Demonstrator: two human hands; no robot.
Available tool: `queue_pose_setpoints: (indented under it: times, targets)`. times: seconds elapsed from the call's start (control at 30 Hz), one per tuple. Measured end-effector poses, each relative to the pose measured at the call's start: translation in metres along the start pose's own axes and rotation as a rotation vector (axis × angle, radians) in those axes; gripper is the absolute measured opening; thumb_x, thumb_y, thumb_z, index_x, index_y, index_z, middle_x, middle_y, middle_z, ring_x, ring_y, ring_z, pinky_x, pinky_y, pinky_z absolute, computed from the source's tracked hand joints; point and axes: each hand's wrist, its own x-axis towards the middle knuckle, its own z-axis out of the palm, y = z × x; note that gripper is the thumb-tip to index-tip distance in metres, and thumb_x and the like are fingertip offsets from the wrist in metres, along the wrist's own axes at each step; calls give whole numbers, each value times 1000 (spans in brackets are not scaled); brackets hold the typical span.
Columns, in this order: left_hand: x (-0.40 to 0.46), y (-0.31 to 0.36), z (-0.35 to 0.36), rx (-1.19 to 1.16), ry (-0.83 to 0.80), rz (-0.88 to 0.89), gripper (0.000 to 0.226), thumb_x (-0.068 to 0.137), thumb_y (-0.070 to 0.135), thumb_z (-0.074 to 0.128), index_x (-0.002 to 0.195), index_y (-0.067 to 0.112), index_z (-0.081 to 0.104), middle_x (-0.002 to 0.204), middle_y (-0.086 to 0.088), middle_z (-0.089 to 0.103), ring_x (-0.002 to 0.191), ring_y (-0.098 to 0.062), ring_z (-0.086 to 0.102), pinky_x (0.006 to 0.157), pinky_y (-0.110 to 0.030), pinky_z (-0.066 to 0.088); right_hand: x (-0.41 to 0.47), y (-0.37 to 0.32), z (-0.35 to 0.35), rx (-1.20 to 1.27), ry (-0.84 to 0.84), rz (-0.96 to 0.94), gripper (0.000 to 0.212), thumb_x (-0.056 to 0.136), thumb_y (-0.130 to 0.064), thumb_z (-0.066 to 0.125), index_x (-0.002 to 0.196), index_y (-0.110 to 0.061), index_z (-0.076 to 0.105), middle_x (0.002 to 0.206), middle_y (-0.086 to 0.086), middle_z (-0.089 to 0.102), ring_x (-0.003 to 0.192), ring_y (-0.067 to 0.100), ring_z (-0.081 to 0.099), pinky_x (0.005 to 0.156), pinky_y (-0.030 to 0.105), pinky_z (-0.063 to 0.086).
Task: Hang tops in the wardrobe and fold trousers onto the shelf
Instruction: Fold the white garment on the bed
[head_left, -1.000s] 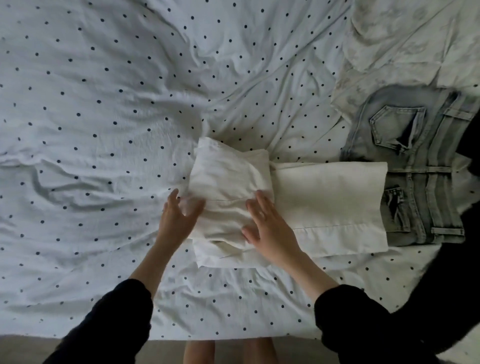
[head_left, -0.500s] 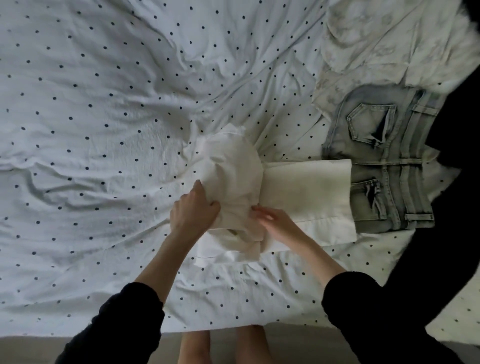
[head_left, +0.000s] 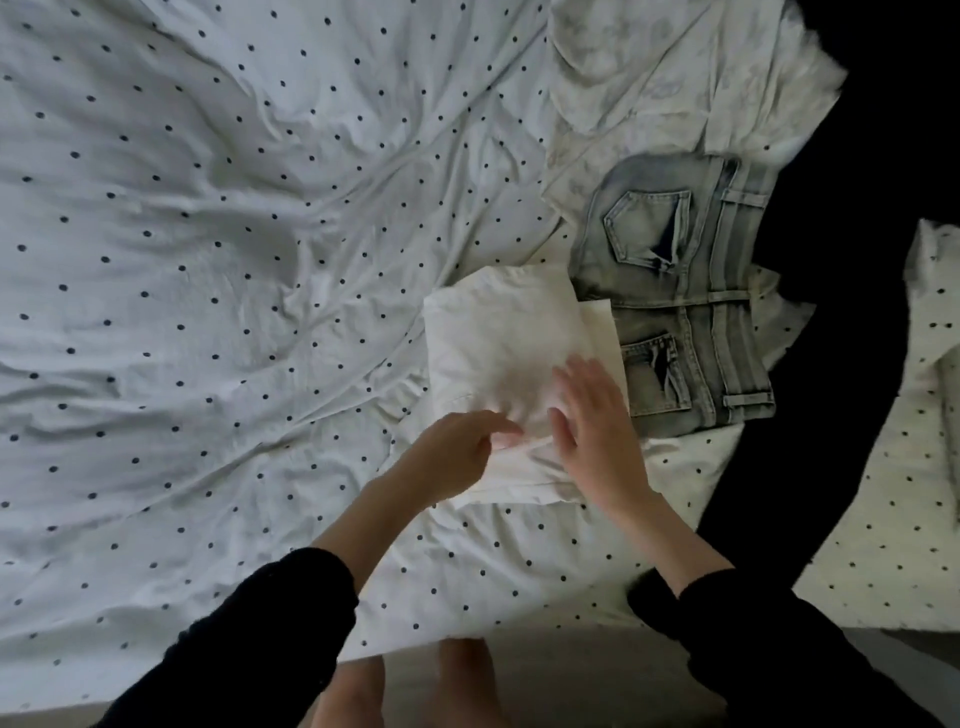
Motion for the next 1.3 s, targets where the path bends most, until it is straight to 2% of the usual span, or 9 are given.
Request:
queue_pose_setpoints:
  times: [0.23, 0.33, 0.43, 0.6, 0.7, 0.87, 0.97, 1.13, 1.3]
  targets:
    - [-5, -53, 2, 219, 307, 43, 60, 77, -17, 46, 128, 13, 55, 137, -8, 51, 127, -25, 47, 106, -44, 39, -5, 21, 25, -243, -305, 52, 55, 78, -16, 72, 130, -20, 54, 152, 3, 34, 142, 26, 27, 111, 60, 18]
    - [20, -70, -2, 676, 306, 149, 93, 60, -17, 55, 142, 19, 31, 147, -17, 36, 133, -37, 39, 102, -52, 40, 7, 33, 20, -185, -443, 130, 46, 91, -20, 53, 136, -22, 42, 157, -4, 19, 146, 17, 14, 117, 47, 6]
    - [57, -81, -22, 1072, 351, 363, 94, 61, -16, 49, 143, 23, 28, 147, -16, 38, 134, -35, 38, 103, -53, 38, 26, 25, 19, -42, -416, 255, 35, 99, -37, 35, 122, -13, 48, 133, 8, 49, 126, 25, 43, 111, 42, 25]
    - [103, -76, -42, 1419, 226, 629, 70, 86, -2, 8, 148, 28, 14, 156, -6, 21, 141, -28, 26, 111, -51, 29, 39, -18, 40, 115, -238, 413, 71, 91, -61, 37, 129, -1, 38, 126, 19, 49, 118, 32, 46, 102, 42, 39]
    - [112, -74, -42, 1569, 211, 759, 77, 84, 4, 37, 150, 25, 1, 158, -2, 9, 143, -27, 18, 114, -51, 22, 27, -42, 54, 82, -359, 483, 99, 84, -69, 43, 149, -2, 8, 153, 27, 11, 143, 38, 11, 117, 48, 12]
    - [106, -79, -42, 1375, 227, 881, 45, 88, -6, 32, 120, 7, 61, 117, -12, 65, 103, -30, 64, 90, -46, 51, 4, -56, 75, -134, -331, 452, 126, 47, -80, 68, 136, 7, 42, 137, 30, 45, 128, 43, 44, 98, 65, 35]
    - [86, -82, -37, 1343, 228, 879, 43, 88, -12, 26, 99, 1, 65, 91, -14, 68, 75, -26, 65, 68, -37, 55, -5, -48, 71, -155, -393, 364, 120, 45, -69, 76, 133, 7, 47, 134, 28, 50, 124, 41, 50, 94, 64, 38]
    - [5, -66, 0, 1283, 125, 665, 28, 49, -2, 54, 72, -2, 69, 52, -8, 54, 38, -17, 47, 35, -19, 25, -21, -51, 36, -306, -453, 97, 91, 84, -28, 61, 150, -6, 2, 159, 12, -1, 147, 28, -2, 113, 56, -4]
    - [-41, -63, 51, 964, 175, 258, 43, 34, 1, 77, 74, -1, 64, 55, -10, 56, 37, -20, 52, 32, -18, 34, -71, -64, 54, -331, -308, 85, 103, 39, -11, 85, 134, 1, 48, 140, 21, 46, 132, 38, 42, 106, 59, 30]
